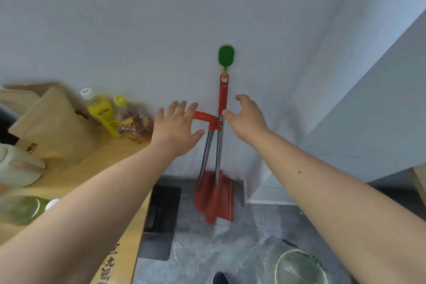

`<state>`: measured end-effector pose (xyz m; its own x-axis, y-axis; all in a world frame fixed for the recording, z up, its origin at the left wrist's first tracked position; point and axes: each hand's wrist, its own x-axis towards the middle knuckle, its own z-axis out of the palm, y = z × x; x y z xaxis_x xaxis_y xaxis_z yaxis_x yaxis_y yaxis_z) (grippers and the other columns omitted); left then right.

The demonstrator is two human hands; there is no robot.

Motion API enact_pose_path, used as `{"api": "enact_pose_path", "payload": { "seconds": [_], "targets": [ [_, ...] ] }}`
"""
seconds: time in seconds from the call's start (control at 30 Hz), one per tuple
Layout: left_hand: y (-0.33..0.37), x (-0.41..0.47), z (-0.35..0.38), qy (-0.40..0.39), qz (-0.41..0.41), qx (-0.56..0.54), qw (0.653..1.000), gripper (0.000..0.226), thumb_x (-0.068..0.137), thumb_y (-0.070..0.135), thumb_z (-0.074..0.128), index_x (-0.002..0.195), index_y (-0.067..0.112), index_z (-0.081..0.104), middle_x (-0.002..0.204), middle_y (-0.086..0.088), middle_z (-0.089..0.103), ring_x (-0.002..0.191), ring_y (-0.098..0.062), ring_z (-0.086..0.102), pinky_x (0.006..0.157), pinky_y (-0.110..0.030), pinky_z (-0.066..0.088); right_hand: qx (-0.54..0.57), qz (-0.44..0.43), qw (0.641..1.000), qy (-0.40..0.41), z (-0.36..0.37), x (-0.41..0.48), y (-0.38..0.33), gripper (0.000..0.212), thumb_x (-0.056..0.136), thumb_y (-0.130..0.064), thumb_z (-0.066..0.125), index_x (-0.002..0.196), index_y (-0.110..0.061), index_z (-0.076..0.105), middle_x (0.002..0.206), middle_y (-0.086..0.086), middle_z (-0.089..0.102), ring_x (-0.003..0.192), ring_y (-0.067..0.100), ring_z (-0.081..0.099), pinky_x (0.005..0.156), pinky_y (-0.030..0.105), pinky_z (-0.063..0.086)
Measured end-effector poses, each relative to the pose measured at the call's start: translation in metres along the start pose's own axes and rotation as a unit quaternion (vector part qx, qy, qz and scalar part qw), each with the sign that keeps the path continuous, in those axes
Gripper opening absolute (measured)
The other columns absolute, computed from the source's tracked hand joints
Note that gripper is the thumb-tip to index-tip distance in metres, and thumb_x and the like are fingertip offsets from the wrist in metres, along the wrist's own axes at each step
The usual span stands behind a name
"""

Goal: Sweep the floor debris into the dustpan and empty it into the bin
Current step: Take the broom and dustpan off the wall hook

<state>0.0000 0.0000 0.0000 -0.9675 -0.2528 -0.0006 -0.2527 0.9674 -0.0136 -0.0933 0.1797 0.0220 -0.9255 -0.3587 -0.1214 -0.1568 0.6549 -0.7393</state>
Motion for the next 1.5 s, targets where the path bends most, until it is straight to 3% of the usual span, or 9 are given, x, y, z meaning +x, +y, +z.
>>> {"api": "enact_pose_path", "payload": {
  "seconds": [0.17, 0.4, 0.53, 0.63, 0.77, 1.0, 1.27, 1.37, 1.5],
  "targets": [
    [0.002, 0.028, 0.030, 0.031, 0.029, 0.044, 0.998, 0.071, 0.093, 0.060, 0.050, 0.152, 0.025, 0.033, 0.145, -0.005, 0.050, 0.133, -0.030, 0.044, 0.110, -0.052, 0.037, 0.037, 0.010, 0.999, -0.027, 0.022, 0.018, 0.018, 0.059, 0.093, -0.044, 0.061, 0.143, -0.016, 0.047, 0.141, 0.005, 0.054, 0.124, 0.020, 0.053, 0.093, 0.027, 0.041],
    [0.009, 0.053, 0.059, 0.028, 0.061, 0.029, 0.997, 0.056, 0.097, 0.045, 0.056, 0.146, 0.025, 0.042, 0.136, -0.002, 0.055, 0.124, -0.029, 0.050, 0.103, -0.047, 0.041, 0.114, -0.004, 0.993, -0.008, 0.045, 0.039, 0.028, 0.030, 0.098, -0.034, 0.055, 0.124, -0.021, 0.060, 0.117, -0.006, 0.064, 0.096, 0.010, 0.061, 0.065, 0.011, 0.039],
    [0.011, 0.062, 0.068, 0.028, 0.065, -0.006, 0.997, 0.041, 0.092, 0.013, 0.059, 0.131, 0.023, 0.054, 0.117, -0.003, 0.061, 0.108, -0.029, 0.055, 0.091, -0.042, 0.044, 0.138, -0.002, 0.990, 0.008, 0.050, 0.049, 0.028, 0.020, 0.099, -0.029, 0.054, 0.112, -0.017, 0.064, 0.099, -0.002, 0.066, 0.082, 0.011, 0.061, 0.065, 0.020, 0.044],
    [0.010, 0.064, 0.067, 0.026, 0.076, -0.012, 0.997, 0.040, 0.087, 0.004, 0.059, 0.124, 0.020, 0.057, 0.109, -0.003, 0.060, 0.101, -0.029, 0.053, 0.085, -0.041, 0.045, 0.146, -0.002, 0.989, 0.011, 0.050, 0.052, 0.027, 0.012, 0.100, -0.026, 0.055, 0.105, -0.018, 0.064, 0.092, -0.003, 0.065, 0.076, 0.006, 0.059, 0.064, 0.018, 0.044],
    [0.009, 0.062, 0.067, 0.043, 0.083, -0.020, 0.995, 0.041, 0.089, 0.004, 0.059, 0.126, 0.021, 0.057, 0.110, -0.003, 0.059, 0.101, -0.029, 0.053, 0.085, -0.040, 0.045, 0.156, -0.012, 0.988, 0.008, 0.046, 0.050, 0.027, 0.013, 0.100, -0.024, 0.055, 0.105, -0.018, 0.064, 0.092, -0.002, 0.066, 0.077, 0.006, 0.060, 0.063, 0.019, 0.044],
    [0.007, 0.057, 0.061, 0.073, 0.089, -0.020, 0.993, 0.037, 0.090, 0.006, 0.062, 0.124, 0.020, 0.058, 0.106, -0.003, 0.061, 0.096, -0.029, 0.055, 0.082, -0.041, 0.046, 0.181, -0.019, 0.983, 0.000, 0.038, 0.046, 0.020, 0.015, 0.100, -0.025, 0.055, 0.110, -0.019, 0.065, 0.096, 0.002, 0.068, 0.082, 0.016, 0.066, 0.068, 0.031, 0.058],
    [0.006, 0.025, 0.047, 0.072, 0.099, -0.030, 0.992, 0.026, 0.100, 0.023, 0.056, 0.125, 0.023, 0.054, 0.107, 0.001, 0.060, 0.097, -0.025, 0.056, 0.084, -0.039, 0.046, 0.160, -0.052, 0.985, -0.047, 0.030, 0.020, 0.013, 0.014, 0.100, -0.024, 0.054, 0.112, -0.024, 0.062, 0.096, -0.003, 0.066, 0.083, 0.011, 0.065, 0.069, 0.029, 0.057],
    [0.005, 0.007, 0.034, 0.066, 0.102, -0.035, 0.992, 0.018, 0.100, 0.037, 0.051, 0.109, 0.023, 0.058, 0.093, 0.003, 0.060, 0.085, -0.023, 0.059, 0.075, -0.037, 0.046, 0.150, -0.097, 0.980, -0.086, 0.023, 0.003, 0.008, 0.018, 0.101, -0.023, 0.053, 0.118, -0.019, 0.060, 0.097, -0.001, 0.064, 0.070, 0.002, 0.059, 0.058, 0.012, 0.048],
    [0.002, -0.011, 0.014, -0.016, 0.092, -0.006, 0.996, 0.021, 0.090, 0.040, 0.051, 0.081, 0.021, 0.054, 0.069, 0.007, 0.053, 0.065, -0.023, 0.058, 0.057, -0.031, 0.039, 0.169, -0.098, 0.969, -0.155, 0.029, -0.029, -0.004, 0.012, 0.102, -0.024, 0.053, 0.097, -0.013, 0.054, 0.076, -0.003, 0.058, 0.057, -0.001, 0.061, 0.057, 0.015, 0.048]
  ]
}}
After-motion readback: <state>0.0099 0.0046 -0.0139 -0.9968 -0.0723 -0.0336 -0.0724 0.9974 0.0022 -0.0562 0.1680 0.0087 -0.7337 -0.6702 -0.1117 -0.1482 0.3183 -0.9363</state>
